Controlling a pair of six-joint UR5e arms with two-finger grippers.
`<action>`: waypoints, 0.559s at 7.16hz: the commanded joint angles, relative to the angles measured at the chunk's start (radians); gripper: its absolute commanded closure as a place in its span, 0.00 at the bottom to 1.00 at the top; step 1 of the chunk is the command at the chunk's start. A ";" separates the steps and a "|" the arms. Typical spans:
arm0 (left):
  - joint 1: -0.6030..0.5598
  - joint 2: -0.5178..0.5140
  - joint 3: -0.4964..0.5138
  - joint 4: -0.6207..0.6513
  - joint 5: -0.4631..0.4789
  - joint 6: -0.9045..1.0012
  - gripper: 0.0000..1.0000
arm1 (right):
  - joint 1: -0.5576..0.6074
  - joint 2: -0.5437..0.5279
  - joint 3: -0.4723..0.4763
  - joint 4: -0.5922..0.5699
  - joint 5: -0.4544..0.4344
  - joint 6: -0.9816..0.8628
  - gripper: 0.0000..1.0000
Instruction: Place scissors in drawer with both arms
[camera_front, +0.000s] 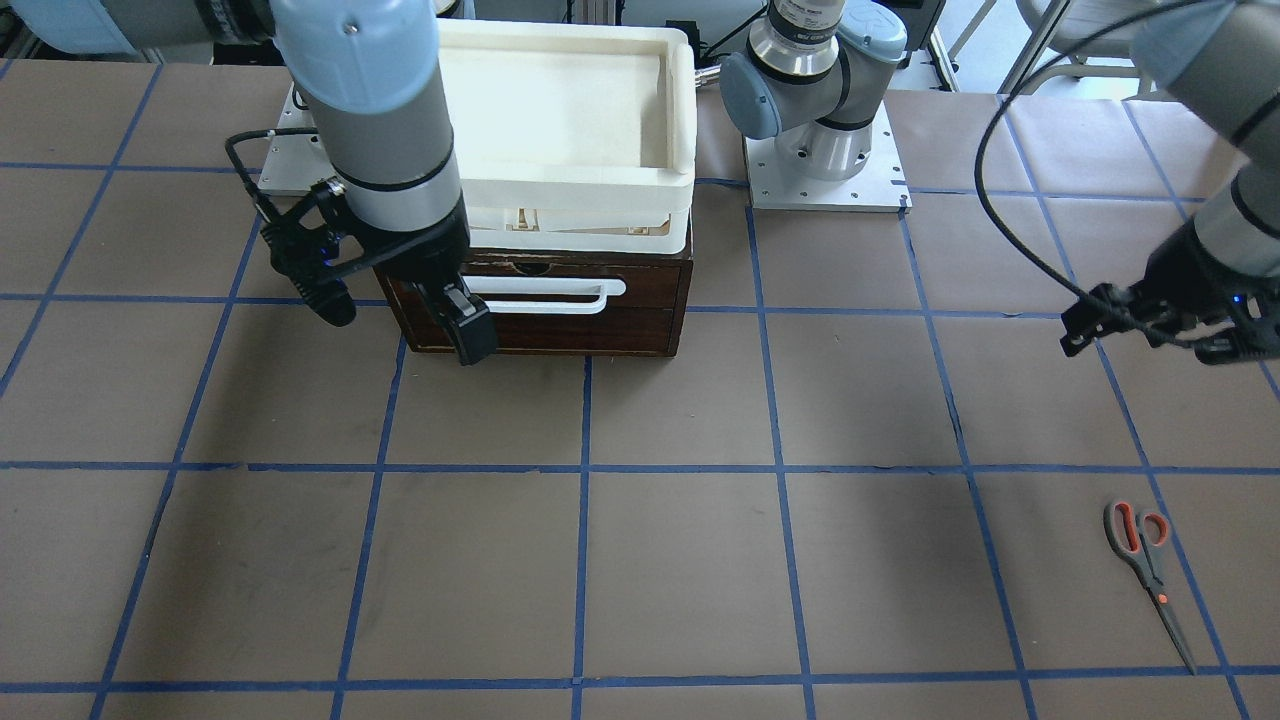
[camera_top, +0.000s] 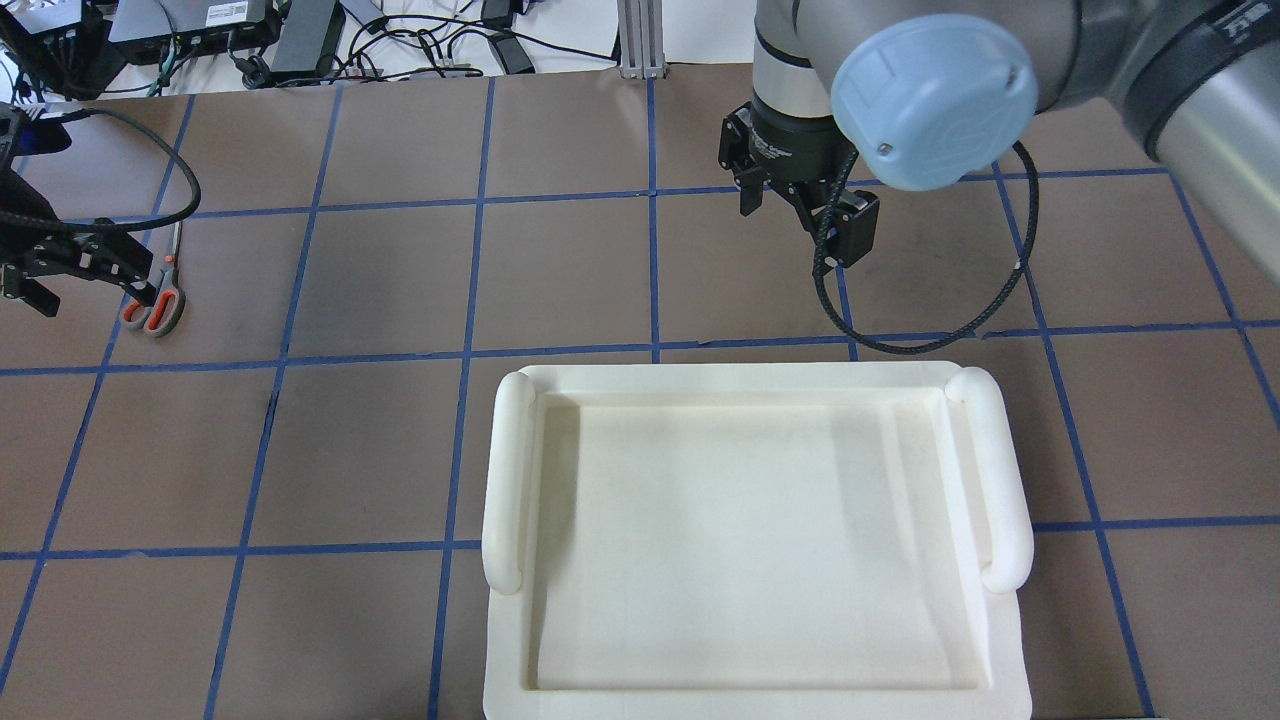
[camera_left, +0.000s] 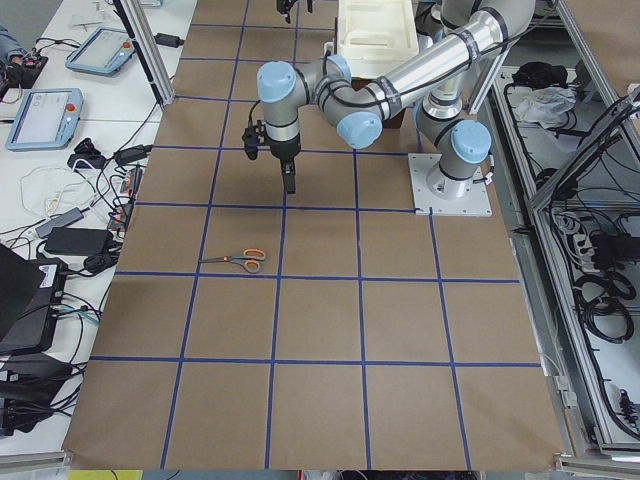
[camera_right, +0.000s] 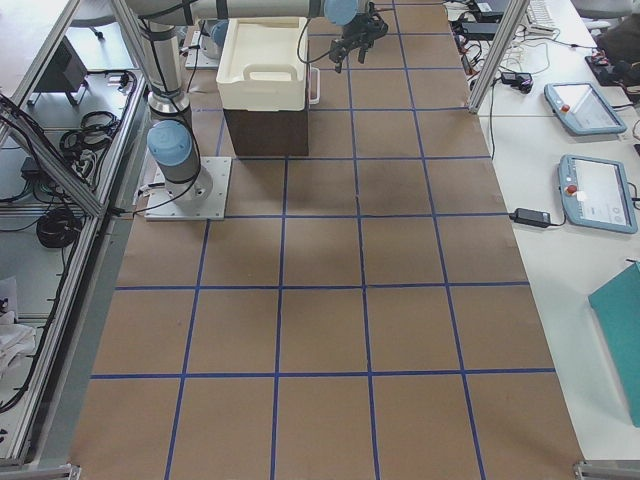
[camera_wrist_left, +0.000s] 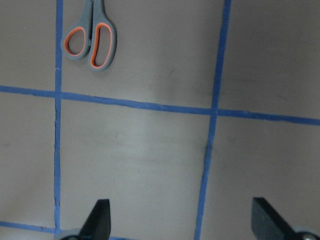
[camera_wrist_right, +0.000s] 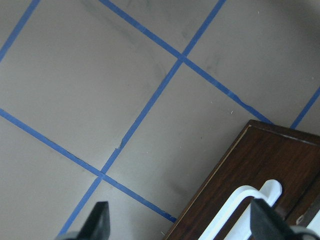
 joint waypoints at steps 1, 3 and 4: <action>0.009 -0.188 0.083 0.183 -0.001 -0.014 0.00 | 0.046 0.056 0.002 0.001 0.014 0.197 0.00; 0.009 -0.359 0.240 0.193 -0.009 -0.015 0.00 | 0.054 0.105 0.002 0.014 0.035 0.299 0.00; 0.009 -0.418 0.262 0.234 -0.010 -0.017 0.00 | 0.060 0.122 0.002 0.014 0.070 0.340 0.00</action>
